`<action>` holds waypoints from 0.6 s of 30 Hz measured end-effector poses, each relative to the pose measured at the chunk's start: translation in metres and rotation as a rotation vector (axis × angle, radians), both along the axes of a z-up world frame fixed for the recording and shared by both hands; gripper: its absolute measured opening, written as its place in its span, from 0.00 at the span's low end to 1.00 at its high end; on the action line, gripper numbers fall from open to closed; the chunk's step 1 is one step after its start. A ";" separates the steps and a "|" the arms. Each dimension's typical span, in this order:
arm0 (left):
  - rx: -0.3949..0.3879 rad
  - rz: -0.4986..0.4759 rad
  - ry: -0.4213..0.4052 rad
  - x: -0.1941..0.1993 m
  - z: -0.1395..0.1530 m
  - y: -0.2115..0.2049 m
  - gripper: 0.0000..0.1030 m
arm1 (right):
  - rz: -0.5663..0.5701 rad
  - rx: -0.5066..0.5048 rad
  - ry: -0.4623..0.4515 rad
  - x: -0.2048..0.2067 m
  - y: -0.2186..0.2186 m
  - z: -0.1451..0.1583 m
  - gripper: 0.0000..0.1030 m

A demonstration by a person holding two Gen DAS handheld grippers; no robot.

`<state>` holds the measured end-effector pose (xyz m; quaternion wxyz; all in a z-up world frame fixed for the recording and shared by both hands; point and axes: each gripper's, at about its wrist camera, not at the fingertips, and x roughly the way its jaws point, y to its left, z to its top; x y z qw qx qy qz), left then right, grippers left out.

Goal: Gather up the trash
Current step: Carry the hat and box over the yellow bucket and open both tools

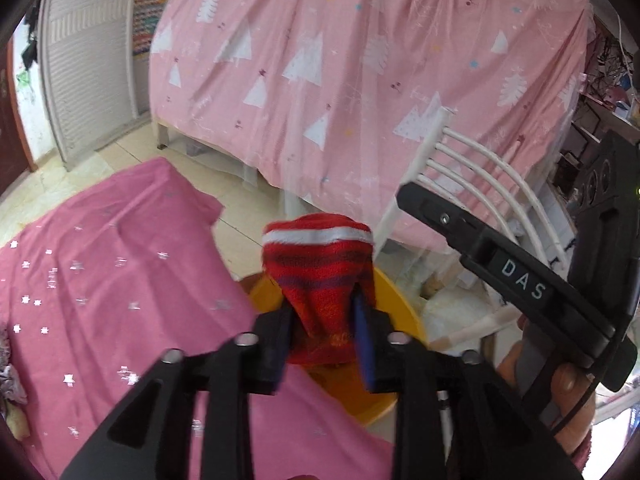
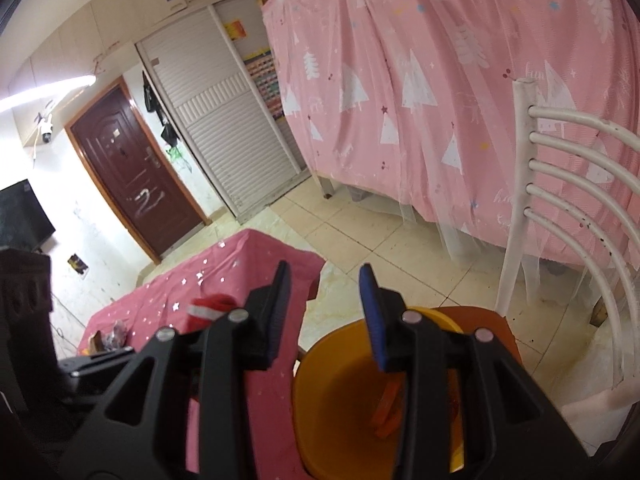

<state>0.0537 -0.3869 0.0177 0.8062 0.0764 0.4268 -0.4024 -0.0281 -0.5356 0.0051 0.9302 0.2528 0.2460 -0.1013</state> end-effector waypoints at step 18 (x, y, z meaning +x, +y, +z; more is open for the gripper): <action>-0.029 0.049 -0.022 0.002 0.024 0.032 0.62 | 0.031 -0.017 -0.048 -0.002 0.018 0.015 0.46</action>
